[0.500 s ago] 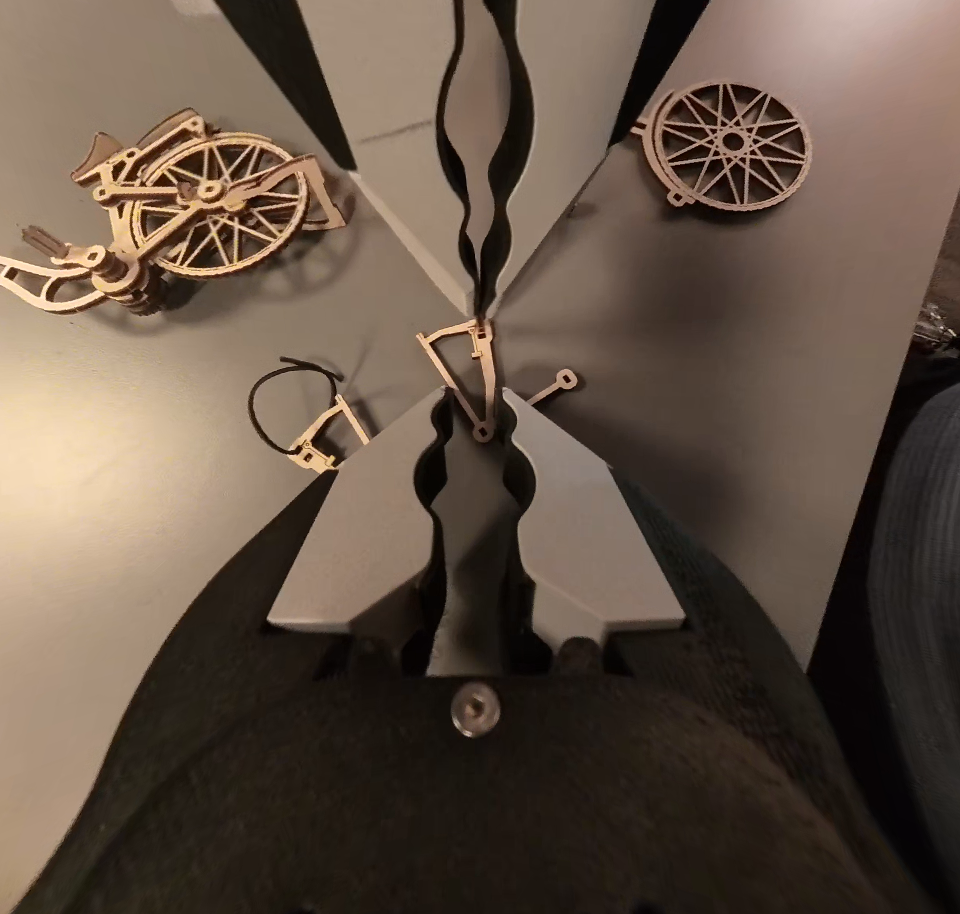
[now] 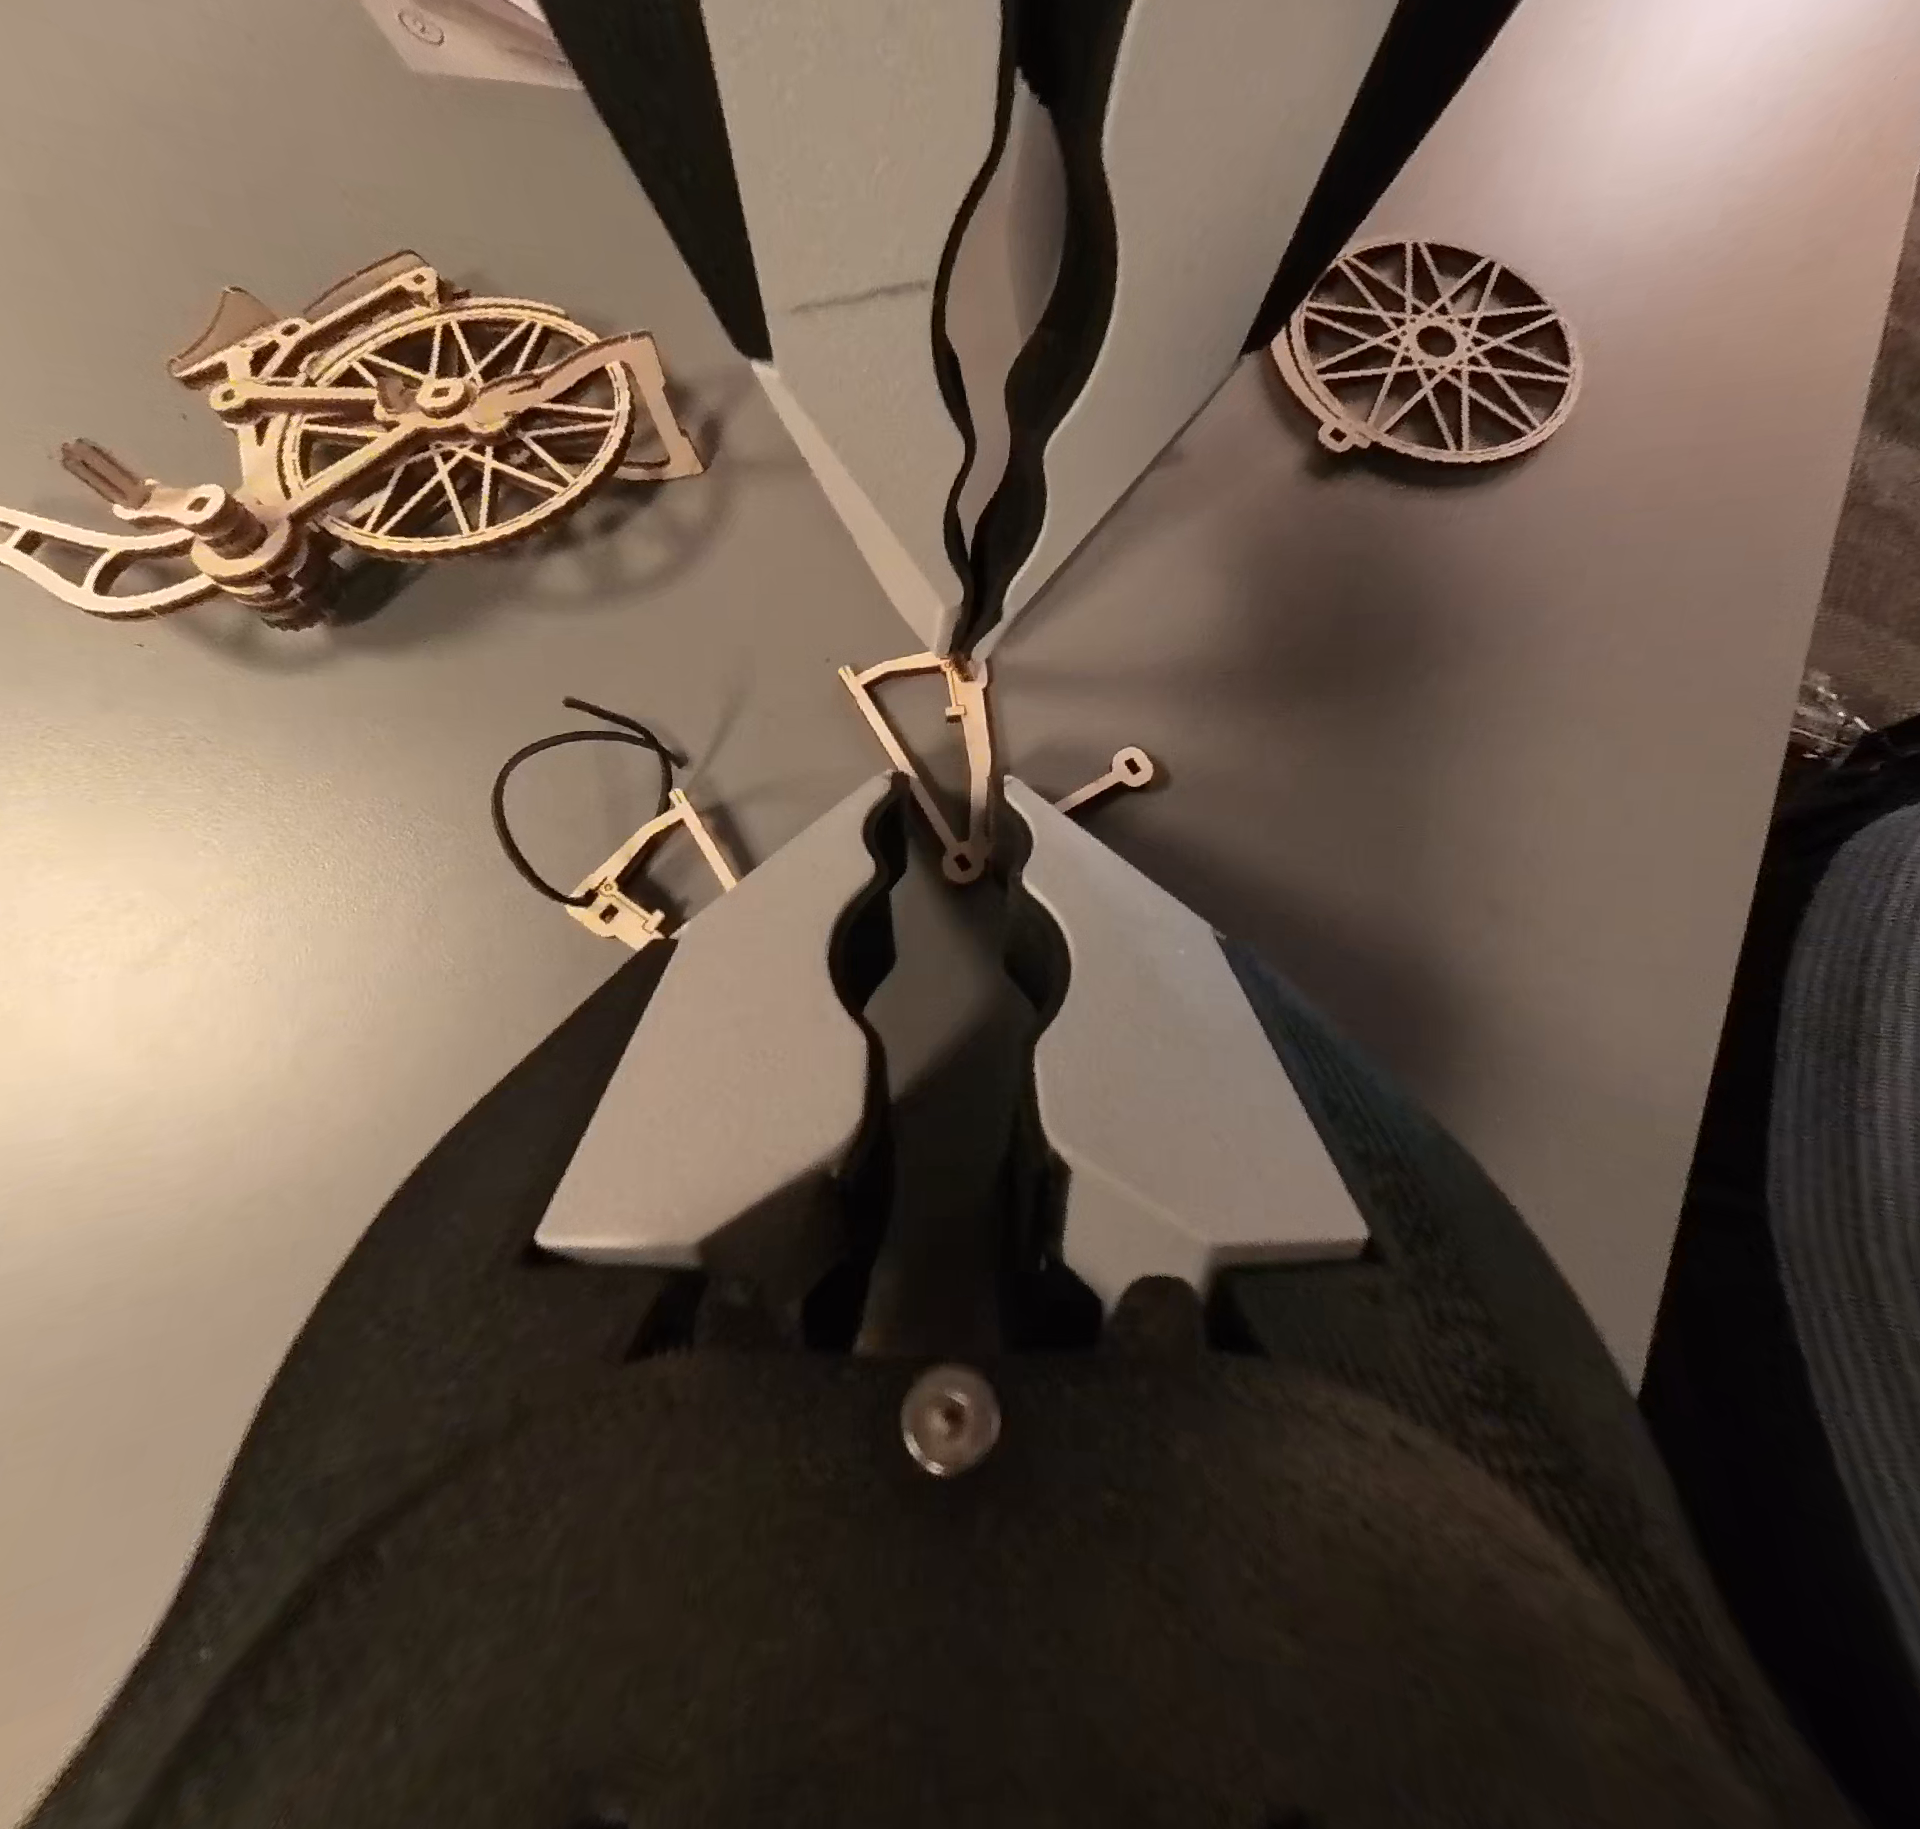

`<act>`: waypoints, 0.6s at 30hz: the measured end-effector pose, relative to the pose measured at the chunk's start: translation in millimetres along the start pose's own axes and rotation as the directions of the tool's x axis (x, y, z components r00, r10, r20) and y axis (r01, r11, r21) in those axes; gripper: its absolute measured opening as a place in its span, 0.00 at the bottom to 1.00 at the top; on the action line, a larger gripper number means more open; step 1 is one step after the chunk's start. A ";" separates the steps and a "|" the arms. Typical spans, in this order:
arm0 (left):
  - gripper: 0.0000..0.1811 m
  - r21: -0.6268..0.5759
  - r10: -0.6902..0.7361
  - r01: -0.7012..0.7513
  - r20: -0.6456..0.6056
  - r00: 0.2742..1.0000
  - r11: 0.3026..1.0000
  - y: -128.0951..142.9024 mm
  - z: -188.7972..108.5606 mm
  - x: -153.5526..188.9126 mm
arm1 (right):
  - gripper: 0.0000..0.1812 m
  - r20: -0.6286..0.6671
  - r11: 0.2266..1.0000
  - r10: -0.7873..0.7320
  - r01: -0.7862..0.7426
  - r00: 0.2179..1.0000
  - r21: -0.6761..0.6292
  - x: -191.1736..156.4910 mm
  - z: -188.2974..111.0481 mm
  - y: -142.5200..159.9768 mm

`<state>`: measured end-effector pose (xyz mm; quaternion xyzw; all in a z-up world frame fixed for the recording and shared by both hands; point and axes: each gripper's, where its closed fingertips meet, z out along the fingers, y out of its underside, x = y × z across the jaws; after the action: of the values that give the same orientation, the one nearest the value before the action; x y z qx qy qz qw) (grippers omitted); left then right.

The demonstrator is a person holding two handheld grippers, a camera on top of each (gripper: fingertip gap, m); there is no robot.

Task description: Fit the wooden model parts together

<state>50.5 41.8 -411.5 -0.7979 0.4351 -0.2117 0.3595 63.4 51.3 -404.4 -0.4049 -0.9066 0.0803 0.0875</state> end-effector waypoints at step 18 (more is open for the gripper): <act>0.08 0.003 0.002 -0.002 0.006 1.000 1.000 0.2 -0.2 0.2 | 0.00 -0.181 0.995 -0.031 0.047 0.983 0.086 -2.4 -1.1 -1.0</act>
<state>50.5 41.4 -411.5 -0.7974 0.4345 -0.2098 0.3623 64.5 48.9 -403.3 -0.3882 -0.8983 0.0825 0.1885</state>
